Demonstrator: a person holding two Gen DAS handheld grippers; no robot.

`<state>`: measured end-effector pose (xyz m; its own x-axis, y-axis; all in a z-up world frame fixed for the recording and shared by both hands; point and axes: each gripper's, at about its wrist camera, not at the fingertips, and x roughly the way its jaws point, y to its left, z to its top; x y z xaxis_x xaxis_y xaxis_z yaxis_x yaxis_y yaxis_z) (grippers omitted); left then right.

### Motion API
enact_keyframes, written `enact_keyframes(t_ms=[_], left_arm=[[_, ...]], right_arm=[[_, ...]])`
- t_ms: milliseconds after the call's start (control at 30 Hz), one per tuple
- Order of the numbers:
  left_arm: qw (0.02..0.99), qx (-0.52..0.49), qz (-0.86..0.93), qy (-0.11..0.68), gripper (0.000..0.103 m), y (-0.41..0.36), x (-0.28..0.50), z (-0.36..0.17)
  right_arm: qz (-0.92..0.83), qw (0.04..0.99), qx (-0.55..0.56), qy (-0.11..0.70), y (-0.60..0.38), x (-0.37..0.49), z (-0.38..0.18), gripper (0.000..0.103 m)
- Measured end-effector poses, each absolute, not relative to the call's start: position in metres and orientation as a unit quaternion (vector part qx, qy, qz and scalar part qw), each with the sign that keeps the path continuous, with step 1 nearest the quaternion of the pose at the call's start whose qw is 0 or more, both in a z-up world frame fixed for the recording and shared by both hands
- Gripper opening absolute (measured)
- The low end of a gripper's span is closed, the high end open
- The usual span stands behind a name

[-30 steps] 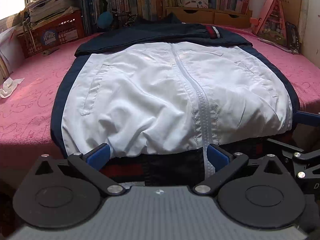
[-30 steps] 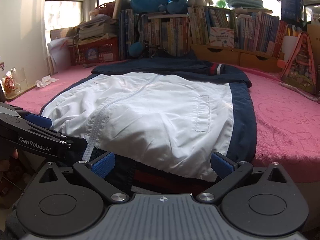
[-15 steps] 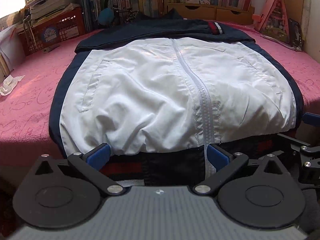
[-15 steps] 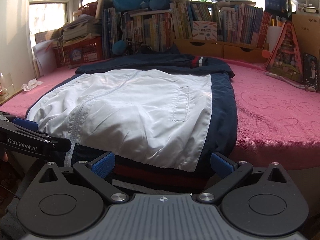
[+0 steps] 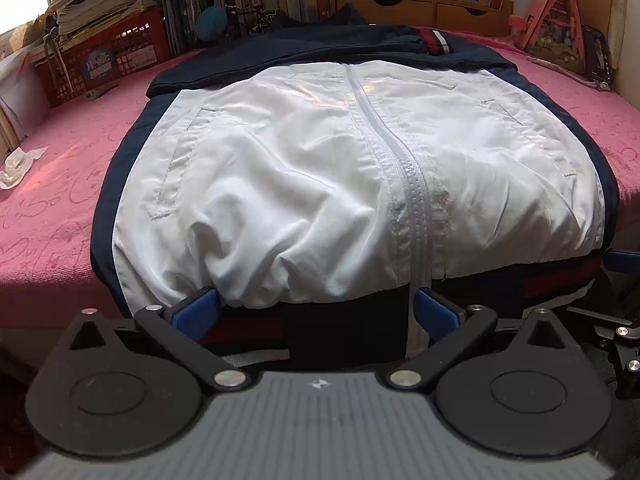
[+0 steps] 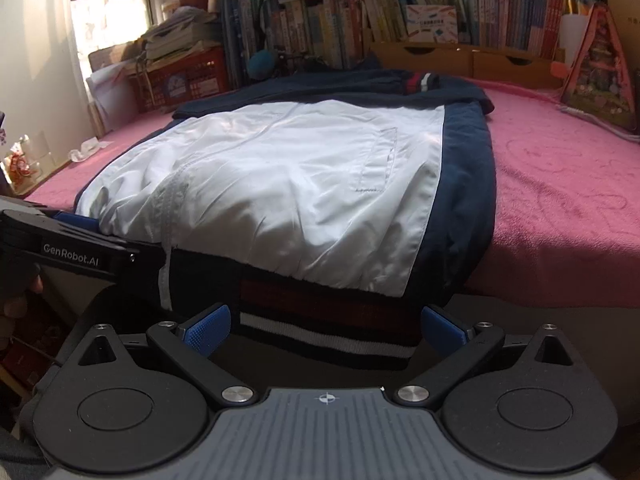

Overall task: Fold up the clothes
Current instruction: 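Grasp the striped ribbed hem with both tools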

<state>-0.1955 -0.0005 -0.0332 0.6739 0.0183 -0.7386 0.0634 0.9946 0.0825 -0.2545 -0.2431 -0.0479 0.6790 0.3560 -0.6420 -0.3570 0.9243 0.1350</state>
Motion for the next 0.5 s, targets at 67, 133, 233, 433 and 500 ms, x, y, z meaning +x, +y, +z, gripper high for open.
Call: enact_keyframes(t_ms=[67,133,233,433,500], left_arm=[[0.913,0.054,-0.012,0.405,0.103,-0.001,-0.195,-0.034],[0.912,0.057,-0.011,0.406,0.103,-0.002,-0.195,-0.035],[0.911,0.061,-0.009,0.407,0.103,-0.002,-0.194,-0.035],[0.927,0.005,-0.033,0.374,0.103,0.035,-0.212,-0.024],[0.932,-0.019,-0.042,0.359,0.103,0.05,-0.22,-0.019]], right_arm=[[0.189,0.915,-0.007,0.357,-0.255,-0.247,-0.054,0.101],[0.185,0.914,-0.008,0.361,-0.267,-0.24,-0.059,0.101],[0.207,0.909,0.016,0.363,-0.279,-0.228,-0.062,0.101],[0.232,0.9,0.015,0.368,-0.277,-0.219,-0.064,0.101],[0.241,0.898,0.014,0.369,-0.276,-0.215,-0.065,0.101]])
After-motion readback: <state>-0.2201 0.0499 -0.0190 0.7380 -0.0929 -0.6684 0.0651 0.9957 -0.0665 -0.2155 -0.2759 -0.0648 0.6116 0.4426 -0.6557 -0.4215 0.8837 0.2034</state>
